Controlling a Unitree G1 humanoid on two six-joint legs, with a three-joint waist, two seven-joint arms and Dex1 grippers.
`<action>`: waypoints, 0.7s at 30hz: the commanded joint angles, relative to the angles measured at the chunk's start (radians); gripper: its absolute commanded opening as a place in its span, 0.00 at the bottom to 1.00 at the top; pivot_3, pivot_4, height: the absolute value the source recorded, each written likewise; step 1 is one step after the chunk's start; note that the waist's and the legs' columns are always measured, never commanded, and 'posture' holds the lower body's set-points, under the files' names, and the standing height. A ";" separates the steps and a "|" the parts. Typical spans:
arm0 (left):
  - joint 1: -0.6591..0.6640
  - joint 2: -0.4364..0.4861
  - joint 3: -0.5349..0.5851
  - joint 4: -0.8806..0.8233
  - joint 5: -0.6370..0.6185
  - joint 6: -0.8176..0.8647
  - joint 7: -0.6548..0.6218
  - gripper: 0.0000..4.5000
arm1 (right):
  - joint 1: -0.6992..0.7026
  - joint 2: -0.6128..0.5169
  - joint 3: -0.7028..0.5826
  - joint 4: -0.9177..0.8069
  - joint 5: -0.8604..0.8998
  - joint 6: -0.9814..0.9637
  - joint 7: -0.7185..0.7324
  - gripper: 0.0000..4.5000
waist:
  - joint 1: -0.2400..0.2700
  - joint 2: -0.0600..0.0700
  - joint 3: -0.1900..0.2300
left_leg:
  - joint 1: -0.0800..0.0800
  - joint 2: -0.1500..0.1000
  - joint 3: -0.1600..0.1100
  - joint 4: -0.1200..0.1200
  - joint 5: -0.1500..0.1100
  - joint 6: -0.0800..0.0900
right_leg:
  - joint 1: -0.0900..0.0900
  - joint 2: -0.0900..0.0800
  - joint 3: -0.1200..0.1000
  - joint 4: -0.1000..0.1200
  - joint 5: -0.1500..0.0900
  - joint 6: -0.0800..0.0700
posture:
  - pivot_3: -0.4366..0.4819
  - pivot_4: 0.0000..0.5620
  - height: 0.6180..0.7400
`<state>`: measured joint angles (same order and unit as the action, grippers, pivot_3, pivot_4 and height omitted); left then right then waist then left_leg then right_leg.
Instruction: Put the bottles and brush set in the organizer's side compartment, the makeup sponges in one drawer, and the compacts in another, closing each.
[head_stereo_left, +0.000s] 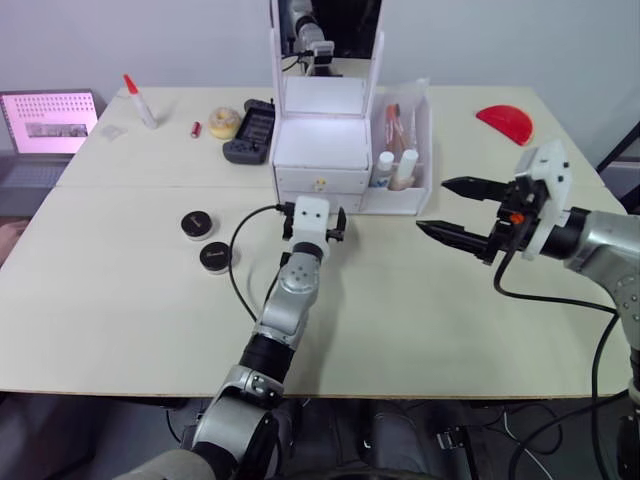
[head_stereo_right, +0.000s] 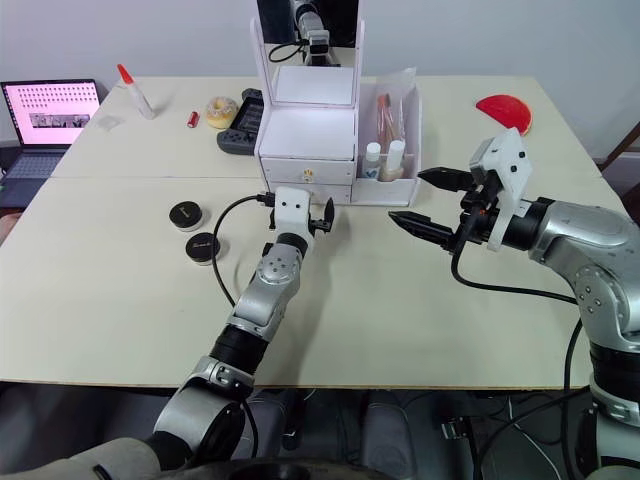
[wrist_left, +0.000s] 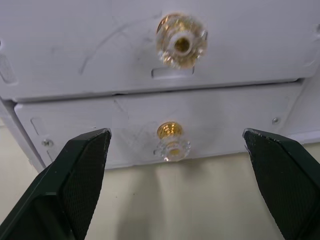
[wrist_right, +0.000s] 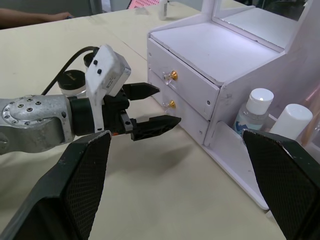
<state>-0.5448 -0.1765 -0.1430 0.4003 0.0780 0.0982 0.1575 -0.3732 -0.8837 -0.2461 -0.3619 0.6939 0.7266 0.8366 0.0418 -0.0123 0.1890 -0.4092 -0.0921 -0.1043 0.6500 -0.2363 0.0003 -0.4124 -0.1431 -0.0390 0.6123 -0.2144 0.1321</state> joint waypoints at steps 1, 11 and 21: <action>-0.020 -0.019 0.001 -0.015 0.005 -0.022 0.005 0.99 | -0.014 -0.001 -0.036 -0.026 0.026 0.000 -0.004 1.00 | 0.000 0.000 0.000 | 0.000 0.000 0.000 0.000 0.000 0.000 | 0.000 0.000 0.000 0.000 0.000 0.000 | 0.48 0.27 0.98; -0.014 -0.024 0.001 -0.007 -0.002 -0.021 -0.005 0.87 | -0.025 -0.011 -0.035 -0.023 0.047 0.003 0.001 1.00 | 0.000 0.000 0.000 | 0.000 0.000 0.000 0.000 0.000 0.000 | 0.000 0.000 0.000 0.000 0.000 0.000 | 0.48 0.27 0.98; 0.002 -0.029 -0.006 -0.024 -0.007 -0.013 -0.022 0.07 | -0.020 -0.012 -0.037 -0.032 0.055 0.009 -0.004 1.00 | 0.000 0.000 0.000 | 0.000 0.000 0.000 0.000 0.000 0.000 | 0.000 0.000 0.000 0.000 0.000 0.000 | 0.48 0.27 0.98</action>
<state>-0.5428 -0.1776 -0.1430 0.4118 0.0744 0.0988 0.1377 -0.3752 -0.8834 -0.2499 -0.3678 0.7321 0.7387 0.8325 0.0419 -0.0123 0.1890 -0.4092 -0.0920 -0.1043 0.6501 -0.2363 0.0003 -0.4123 -0.1431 -0.0390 0.6123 -0.2143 0.1322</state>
